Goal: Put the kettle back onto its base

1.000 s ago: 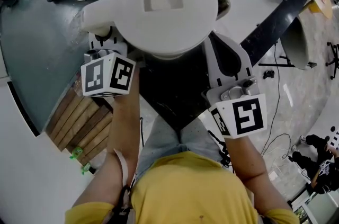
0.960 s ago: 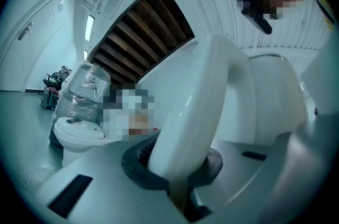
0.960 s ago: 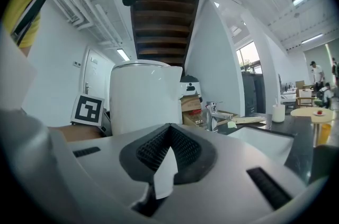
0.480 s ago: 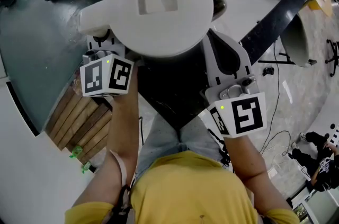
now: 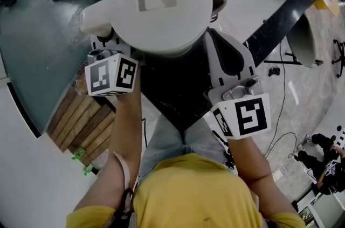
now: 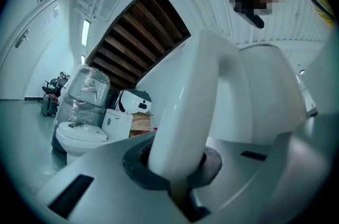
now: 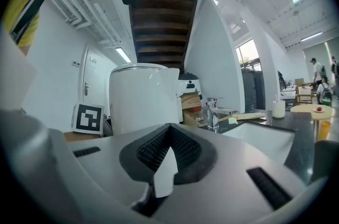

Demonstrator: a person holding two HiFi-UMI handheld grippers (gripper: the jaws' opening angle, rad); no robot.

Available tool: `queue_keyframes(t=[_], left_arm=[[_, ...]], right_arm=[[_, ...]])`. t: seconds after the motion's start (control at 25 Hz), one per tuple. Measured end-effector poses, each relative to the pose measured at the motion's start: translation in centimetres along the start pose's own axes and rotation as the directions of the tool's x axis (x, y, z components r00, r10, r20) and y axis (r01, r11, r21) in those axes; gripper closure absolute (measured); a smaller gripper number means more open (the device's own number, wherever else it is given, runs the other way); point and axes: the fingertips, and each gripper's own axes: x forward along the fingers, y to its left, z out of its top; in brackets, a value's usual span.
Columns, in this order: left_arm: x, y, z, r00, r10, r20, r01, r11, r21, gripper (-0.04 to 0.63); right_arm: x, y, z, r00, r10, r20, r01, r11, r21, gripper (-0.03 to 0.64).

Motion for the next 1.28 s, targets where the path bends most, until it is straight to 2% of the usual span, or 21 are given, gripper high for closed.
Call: queue_keyframes(t=[0.36, 0.6, 0.8, 1.0, 1.28], left_arm=[[0.0, -0.2, -0.2, 1.0, -0.021, -0.017, 0.021, 1.0, 0.016, 0.58], [0.2, -0.5, -0.3, 0.998, -0.043, -0.048, 0.046, 0.997, 0.068, 0.573], [0.4, -0.2, -0.1, 0.997, -0.045, -0.062, 0.051, 0.995, 0.091, 0.471], [0.0, -0.3, 0.2, 0.998, -0.014, -0.061, 0.022, 0.99, 0.14, 0.462], [-1.0, 0.0, 0.0, 0.997, 0.031, -0.068, -0.02, 0.987, 0.16, 0.462]], right_arm=[[-0.2, 0.5, 0.3, 1.0, 0.003, 0.008, -0.003, 1.0, -0.003, 0.601], [-0.2, 0.7, 0.6, 1.0, 0.003, 0.01, -0.003, 1.0, -0.004, 0.601], [-0.2, 0.7, 0.7, 1.0, 0.005, 0.009, -0.005, 1.0, -0.003, 0.601], [-0.2, 0.9, 0.8, 1.0, 0.01, 0.012, -0.01, 1.0, -0.002, 0.601], [-0.7, 1.1, 0.8, 1.0, 0.004, 0.013, -0.004, 1.0, -0.006, 0.601]])
